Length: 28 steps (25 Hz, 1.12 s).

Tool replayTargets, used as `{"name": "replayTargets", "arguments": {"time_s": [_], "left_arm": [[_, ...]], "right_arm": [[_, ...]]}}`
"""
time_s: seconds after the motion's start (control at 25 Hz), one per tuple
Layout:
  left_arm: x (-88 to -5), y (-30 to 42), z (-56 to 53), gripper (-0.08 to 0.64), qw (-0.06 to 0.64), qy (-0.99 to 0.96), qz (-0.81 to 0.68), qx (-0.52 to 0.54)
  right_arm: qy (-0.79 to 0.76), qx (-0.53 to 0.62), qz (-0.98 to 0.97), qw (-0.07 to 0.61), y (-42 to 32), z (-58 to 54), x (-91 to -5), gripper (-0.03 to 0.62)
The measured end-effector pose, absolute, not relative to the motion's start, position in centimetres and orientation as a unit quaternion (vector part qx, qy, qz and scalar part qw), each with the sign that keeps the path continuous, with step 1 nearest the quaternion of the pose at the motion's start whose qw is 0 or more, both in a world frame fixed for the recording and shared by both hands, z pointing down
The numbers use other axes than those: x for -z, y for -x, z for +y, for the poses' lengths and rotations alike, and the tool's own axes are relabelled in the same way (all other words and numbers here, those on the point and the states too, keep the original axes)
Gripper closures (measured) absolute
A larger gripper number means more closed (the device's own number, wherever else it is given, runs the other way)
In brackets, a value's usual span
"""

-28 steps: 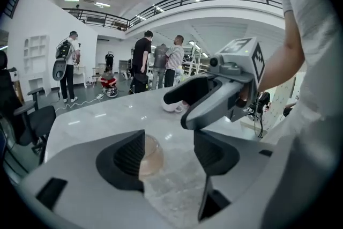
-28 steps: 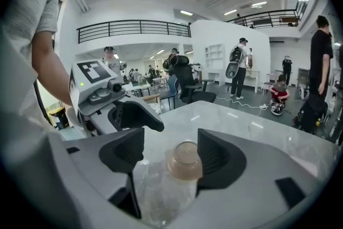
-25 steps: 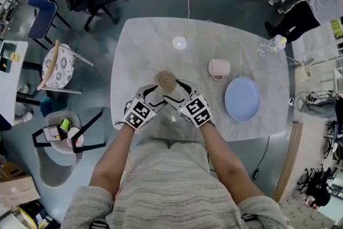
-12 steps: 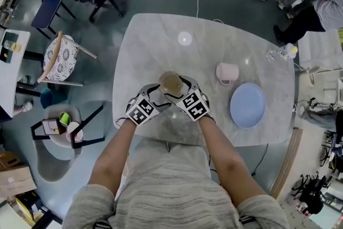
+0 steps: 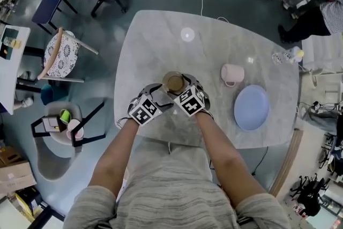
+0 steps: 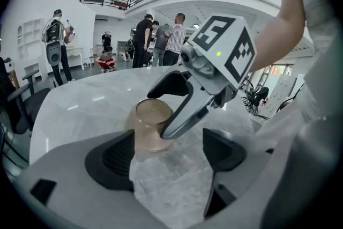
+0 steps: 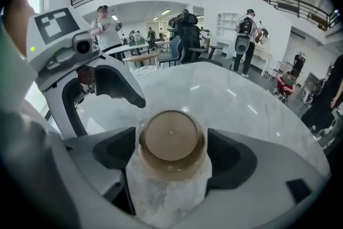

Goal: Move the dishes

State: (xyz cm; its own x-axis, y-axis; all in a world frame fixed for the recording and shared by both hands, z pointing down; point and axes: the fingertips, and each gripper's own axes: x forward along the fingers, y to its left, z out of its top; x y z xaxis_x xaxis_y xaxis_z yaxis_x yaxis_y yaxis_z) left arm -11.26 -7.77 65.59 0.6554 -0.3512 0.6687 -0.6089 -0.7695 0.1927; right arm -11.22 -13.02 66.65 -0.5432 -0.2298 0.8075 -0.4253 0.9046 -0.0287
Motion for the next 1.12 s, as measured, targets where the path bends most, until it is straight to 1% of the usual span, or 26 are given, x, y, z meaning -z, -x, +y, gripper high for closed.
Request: {"name": "replayTargets", "arguments": {"time_s": [0.24,0.56,0.76,0.92,1.12], "left_arm": [[-65.9,11.3,-8.0,0.167,0.209,-0.887,-0.267,-0.314],[-65.9,11.7,-7.7,0.167,0.225,-0.884,-0.263,-0.313],[-65.5,11.8,-7.5,0.167,0.225,-0.885,-0.262,-0.313],[-65.6,11.8,-8.3,0.167,0.243,-0.881,-0.276,-0.299],[-66.1,11.0,-8.5,0.169,0.262,-0.876,-0.274,-0.299]], "right_arm": [[-0.183,-0.108,-0.865,0.455,11.6,-13.1,-67.6,0.179],[-0.19,-0.114,-0.869,0.442,11.7,-13.3,-67.5,0.179],[-0.222,-0.163,-0.881,0.386,11.8,-14.2,-66.9,0.179],[-0.243,-0.211,-0.88,0.349,10.8,-14.6,-66.1,0.179],[-0.264,-0.29,-0.878,0.274,9.8,-14.5,-65.0,0.179]]}}
